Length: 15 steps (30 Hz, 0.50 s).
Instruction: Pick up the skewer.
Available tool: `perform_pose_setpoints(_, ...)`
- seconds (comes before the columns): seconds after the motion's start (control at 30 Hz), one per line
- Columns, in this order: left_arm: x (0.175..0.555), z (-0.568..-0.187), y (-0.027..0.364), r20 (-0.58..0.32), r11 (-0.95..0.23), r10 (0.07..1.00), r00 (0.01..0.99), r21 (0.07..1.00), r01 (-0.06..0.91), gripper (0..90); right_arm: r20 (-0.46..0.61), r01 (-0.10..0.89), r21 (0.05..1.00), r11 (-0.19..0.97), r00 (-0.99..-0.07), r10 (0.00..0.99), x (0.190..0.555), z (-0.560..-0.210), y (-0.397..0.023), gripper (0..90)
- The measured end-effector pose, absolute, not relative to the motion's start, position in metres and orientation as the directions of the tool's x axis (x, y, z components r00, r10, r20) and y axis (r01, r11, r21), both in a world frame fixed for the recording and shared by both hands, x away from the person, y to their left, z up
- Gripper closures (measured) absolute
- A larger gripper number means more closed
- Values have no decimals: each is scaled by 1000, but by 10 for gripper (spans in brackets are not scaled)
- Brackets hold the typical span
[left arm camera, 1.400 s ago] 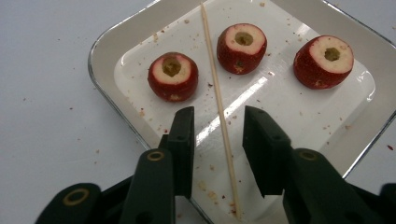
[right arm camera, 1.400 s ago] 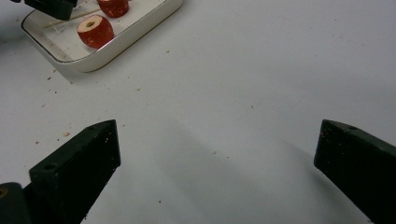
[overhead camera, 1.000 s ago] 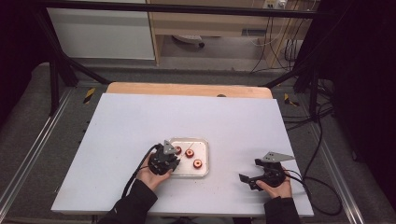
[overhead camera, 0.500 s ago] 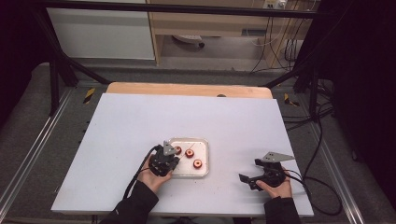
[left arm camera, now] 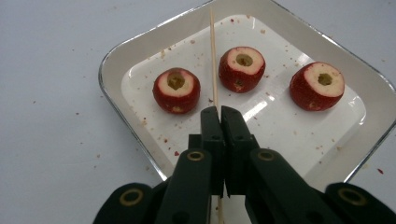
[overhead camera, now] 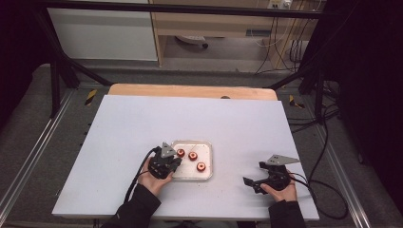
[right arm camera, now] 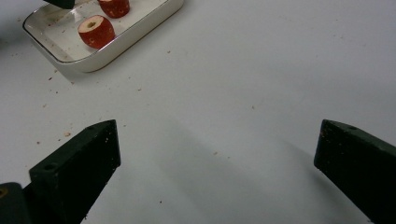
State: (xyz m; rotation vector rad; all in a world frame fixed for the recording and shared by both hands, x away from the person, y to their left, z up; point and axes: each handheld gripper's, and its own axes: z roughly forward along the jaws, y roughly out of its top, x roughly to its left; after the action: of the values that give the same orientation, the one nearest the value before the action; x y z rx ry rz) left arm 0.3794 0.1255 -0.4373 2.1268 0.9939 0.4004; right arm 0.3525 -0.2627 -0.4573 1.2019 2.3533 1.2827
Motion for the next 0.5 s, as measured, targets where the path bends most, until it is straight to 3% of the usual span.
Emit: perform_pose_setpoints(0.5,375,-420,143,-44,-428,716,697,761,488,885,143,530,781,331,-667,731,352,-451,-255,4)
